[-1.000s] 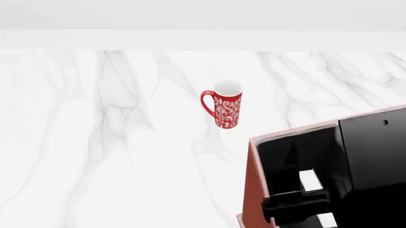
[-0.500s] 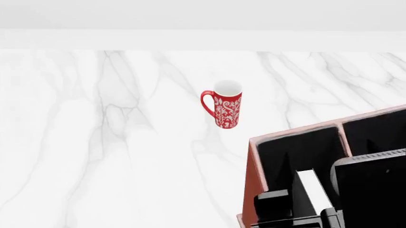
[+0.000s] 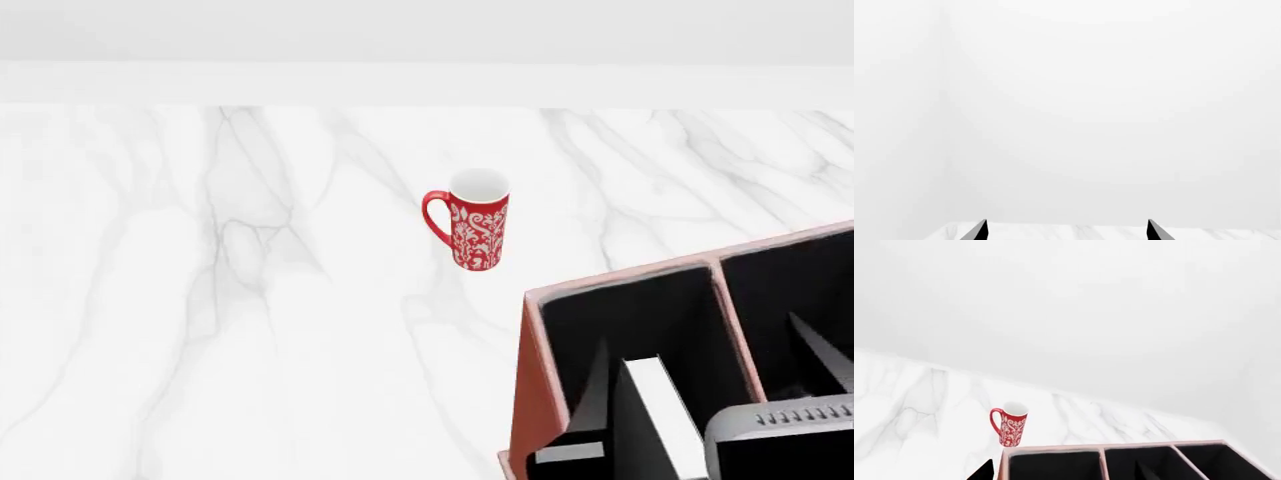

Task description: Pick up the book and place it in the left compartment of the caddy.

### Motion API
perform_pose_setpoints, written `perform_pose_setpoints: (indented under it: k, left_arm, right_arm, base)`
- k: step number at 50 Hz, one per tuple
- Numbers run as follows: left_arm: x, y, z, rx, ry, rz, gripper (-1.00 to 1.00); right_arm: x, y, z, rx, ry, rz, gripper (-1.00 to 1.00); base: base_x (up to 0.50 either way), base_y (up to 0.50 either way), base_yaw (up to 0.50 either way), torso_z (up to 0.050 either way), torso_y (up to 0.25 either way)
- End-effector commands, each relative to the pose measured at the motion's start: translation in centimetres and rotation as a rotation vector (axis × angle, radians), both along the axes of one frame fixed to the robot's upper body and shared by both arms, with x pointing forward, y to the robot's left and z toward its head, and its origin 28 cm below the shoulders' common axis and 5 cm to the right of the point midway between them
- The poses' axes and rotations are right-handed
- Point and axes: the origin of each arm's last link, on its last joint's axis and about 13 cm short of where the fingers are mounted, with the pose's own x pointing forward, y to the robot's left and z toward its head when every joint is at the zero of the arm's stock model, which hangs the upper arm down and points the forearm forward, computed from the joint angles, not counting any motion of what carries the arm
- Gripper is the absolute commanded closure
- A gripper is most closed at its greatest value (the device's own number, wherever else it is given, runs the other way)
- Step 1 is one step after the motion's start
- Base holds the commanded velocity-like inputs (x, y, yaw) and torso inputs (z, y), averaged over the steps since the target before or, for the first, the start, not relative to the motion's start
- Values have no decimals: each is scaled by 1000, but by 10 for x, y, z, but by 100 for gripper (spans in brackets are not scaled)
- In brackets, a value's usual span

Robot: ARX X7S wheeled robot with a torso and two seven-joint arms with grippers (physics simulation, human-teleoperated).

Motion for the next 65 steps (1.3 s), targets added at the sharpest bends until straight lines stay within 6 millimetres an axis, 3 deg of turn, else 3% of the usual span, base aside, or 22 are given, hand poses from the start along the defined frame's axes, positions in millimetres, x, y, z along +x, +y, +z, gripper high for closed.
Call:
perform_pose_setpoints:
  k: [1,32,65]
  left_arm:
    - [0,0,0,-1,1,0,-100]
    - [-1,0,0,0,-5,0,-100]
    - [-1,0,0,1,-2,-2,-100]
  right_arm:
    - [-6,2,-4,-8,-71,-11,-100]
    - [-24,4,-6,33,-212,12,-100]
    - [-29,-2,-3,89,-335,20,-100]
  base:
    - [0,0,0,0,0]
    - [0,0,0,0,0]
    - [0,0,0,0,0]
